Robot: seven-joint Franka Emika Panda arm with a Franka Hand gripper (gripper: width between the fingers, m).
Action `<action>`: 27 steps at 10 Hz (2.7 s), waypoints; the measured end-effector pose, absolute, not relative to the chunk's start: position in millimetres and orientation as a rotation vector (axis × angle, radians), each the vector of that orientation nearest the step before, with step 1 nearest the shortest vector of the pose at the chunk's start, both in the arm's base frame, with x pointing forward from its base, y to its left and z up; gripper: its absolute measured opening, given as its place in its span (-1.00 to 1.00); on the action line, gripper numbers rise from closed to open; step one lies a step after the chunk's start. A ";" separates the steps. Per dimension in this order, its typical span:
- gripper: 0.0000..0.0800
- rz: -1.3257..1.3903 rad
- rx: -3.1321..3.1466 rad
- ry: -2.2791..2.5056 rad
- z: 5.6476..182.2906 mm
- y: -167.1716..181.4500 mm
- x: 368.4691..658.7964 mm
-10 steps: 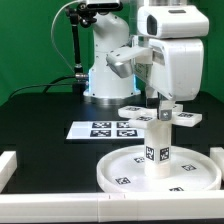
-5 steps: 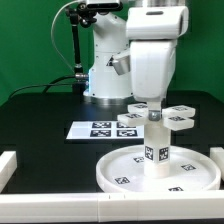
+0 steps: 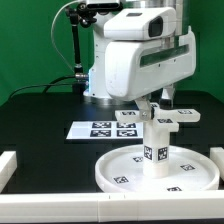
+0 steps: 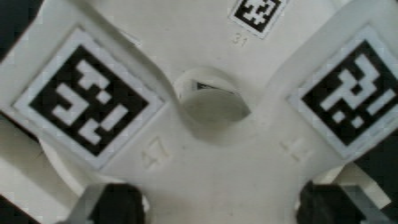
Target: Assemble round table
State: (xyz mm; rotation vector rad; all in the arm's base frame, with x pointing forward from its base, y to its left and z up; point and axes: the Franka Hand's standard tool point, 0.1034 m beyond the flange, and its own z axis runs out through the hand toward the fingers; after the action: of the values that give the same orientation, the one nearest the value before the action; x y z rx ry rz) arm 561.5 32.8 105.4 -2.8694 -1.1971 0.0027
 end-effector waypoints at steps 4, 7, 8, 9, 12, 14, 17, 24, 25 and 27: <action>0.07 0.004 -3.002 -0.714 105.2 32.4 561.1; 0.07 -0.017 -3.039 -0.160 105.1 30.2 559.9; 0.07 -0.026 -3.035 0.061 105.0 31.9 558.8; 0.07 -0.055 -3.028 0.229 105.0 34.5 559.1; 0.07 -0.040 -2.981 0.517 105.4 36.1 559.6; 0.07 -0.034 -2.922 0.739 105.5 35.8 559.9; 0.07 -0.023 -2.671 1.286 105.3 36.4 557.7; 0.03 0.049 -2.236 1.894 109.7 49.3 561.3; 0.03 0.058 -2.207 1.921 109.5 51.3 561.1; -0.01 0.068 -2.186 1.933 109.4 53.5 560.9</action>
Offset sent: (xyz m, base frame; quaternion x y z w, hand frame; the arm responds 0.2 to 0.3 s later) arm -0.0056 -0.0118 0.0043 0.0292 0.0329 0.3116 0.9492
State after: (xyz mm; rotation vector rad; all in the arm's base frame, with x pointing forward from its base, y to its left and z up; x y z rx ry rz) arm 560.9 53.5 109.4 -2.1855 1.9332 0.0680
